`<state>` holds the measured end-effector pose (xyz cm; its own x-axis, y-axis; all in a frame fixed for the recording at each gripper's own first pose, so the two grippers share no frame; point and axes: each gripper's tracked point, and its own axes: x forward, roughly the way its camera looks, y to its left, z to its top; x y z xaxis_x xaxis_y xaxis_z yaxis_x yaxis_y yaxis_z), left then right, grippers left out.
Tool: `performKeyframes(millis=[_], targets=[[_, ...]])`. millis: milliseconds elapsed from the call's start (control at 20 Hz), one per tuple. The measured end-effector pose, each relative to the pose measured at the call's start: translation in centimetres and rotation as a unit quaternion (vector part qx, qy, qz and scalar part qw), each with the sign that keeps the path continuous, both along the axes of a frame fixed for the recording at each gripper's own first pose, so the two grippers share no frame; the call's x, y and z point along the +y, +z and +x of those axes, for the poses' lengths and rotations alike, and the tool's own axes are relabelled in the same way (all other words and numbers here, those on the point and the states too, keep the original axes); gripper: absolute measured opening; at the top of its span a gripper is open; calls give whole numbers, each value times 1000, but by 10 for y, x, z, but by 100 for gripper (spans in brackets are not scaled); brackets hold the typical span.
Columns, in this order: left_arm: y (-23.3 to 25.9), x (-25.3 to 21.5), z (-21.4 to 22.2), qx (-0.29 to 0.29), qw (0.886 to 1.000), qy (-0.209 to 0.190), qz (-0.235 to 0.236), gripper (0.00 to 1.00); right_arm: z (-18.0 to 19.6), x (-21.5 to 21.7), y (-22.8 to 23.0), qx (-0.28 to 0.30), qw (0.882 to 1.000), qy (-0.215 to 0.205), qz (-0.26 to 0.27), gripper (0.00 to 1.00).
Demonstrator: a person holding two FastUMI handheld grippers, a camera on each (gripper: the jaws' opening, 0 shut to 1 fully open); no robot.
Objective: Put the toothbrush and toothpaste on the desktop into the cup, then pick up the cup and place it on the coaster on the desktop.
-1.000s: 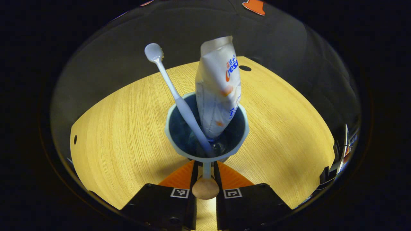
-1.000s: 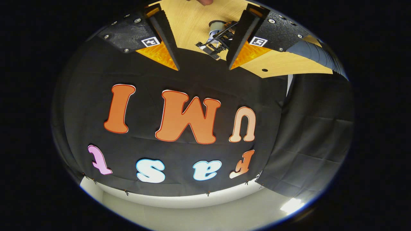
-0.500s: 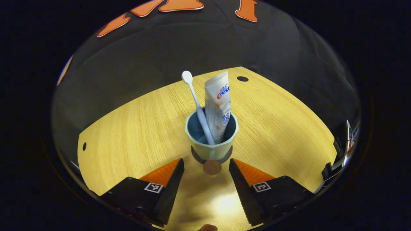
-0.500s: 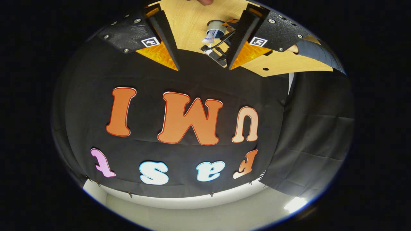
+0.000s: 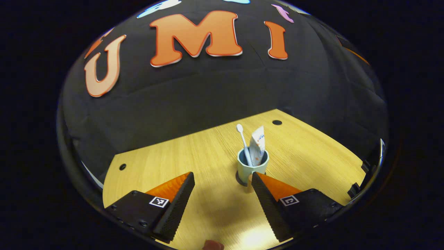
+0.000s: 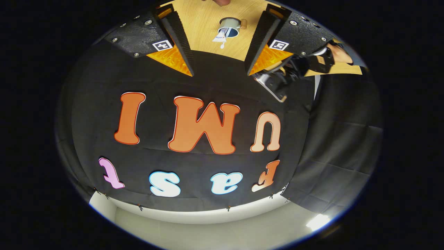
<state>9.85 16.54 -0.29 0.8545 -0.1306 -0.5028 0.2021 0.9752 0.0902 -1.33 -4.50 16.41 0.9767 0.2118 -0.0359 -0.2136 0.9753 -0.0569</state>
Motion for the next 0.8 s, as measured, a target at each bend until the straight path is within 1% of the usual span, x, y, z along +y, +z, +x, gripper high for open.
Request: performKeyframes(millis=[100,150,250,400,600,650,700,800], targets=[[18,23,-2,-39,999,29,4,99,0,8,1,-7,1000,1,0,86],[26,32,-6,-48,998,42,5,99,1,10,1,-10,1000,0,0,86],[42,48,-7,-83,994,64,4,99,4,15,-4,-7,1000,-2,-4,86],[71,75,-17,-139,986,96,5,99,5,23,-11,-2,1000,-8,-10,86],[103,106,-28,-210,969,128,-8,99,7,28,-18,-2,1000,-16,-5,86],[109,112,-31,-222,966,133,-12,99,8,27,-20,0,1000,-18,-1,86],[112,116,-32,-230,964,136,-14,99,8,26,-22,4,1000,-20,3,87],[114,124,-34,-242,959,144,-16,99,11,25,-28,13,1000,-23,13,86]])
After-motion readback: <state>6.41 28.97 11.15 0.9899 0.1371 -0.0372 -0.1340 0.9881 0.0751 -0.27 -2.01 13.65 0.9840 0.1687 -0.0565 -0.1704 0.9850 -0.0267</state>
